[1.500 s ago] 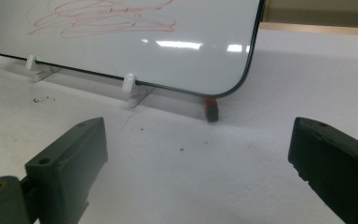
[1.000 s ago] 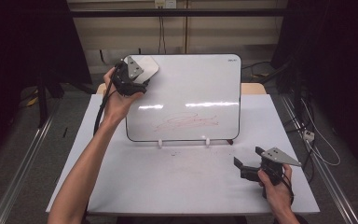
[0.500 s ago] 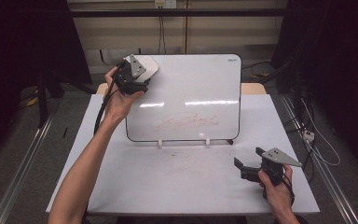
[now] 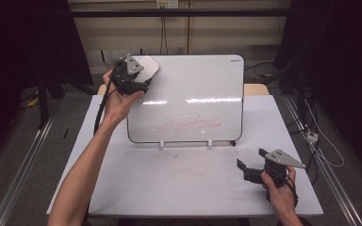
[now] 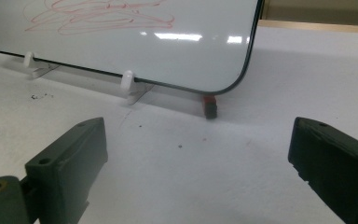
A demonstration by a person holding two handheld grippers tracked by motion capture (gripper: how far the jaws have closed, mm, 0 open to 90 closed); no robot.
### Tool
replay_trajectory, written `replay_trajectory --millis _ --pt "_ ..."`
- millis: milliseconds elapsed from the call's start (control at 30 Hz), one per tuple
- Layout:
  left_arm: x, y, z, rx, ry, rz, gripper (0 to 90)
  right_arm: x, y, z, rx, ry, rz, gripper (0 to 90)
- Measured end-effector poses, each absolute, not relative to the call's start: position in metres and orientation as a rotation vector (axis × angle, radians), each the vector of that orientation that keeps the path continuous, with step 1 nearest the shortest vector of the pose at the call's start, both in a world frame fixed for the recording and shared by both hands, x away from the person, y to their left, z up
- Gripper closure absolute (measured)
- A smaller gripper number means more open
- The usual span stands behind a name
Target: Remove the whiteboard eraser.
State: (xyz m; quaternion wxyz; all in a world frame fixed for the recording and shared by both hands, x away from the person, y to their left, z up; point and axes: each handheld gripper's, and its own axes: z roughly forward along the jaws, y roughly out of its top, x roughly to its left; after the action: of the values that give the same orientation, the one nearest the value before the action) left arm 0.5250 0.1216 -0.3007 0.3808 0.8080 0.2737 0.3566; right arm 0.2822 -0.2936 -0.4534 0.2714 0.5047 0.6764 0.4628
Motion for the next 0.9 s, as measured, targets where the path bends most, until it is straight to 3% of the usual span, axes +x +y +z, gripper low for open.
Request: replay_trajectory --millis 333,900 --pt "0.517 0.129 -0.299 2.004 0.700 0.823 30.8 0.285 -0.292 -0.454 1.362 1.826 1.250 4.5" --pt "0.482 0.142 -0.307 1.926 0.671 0.819 30.9 0.284 -0.291 -0.453 1.355 1.823 1.249 4.5"
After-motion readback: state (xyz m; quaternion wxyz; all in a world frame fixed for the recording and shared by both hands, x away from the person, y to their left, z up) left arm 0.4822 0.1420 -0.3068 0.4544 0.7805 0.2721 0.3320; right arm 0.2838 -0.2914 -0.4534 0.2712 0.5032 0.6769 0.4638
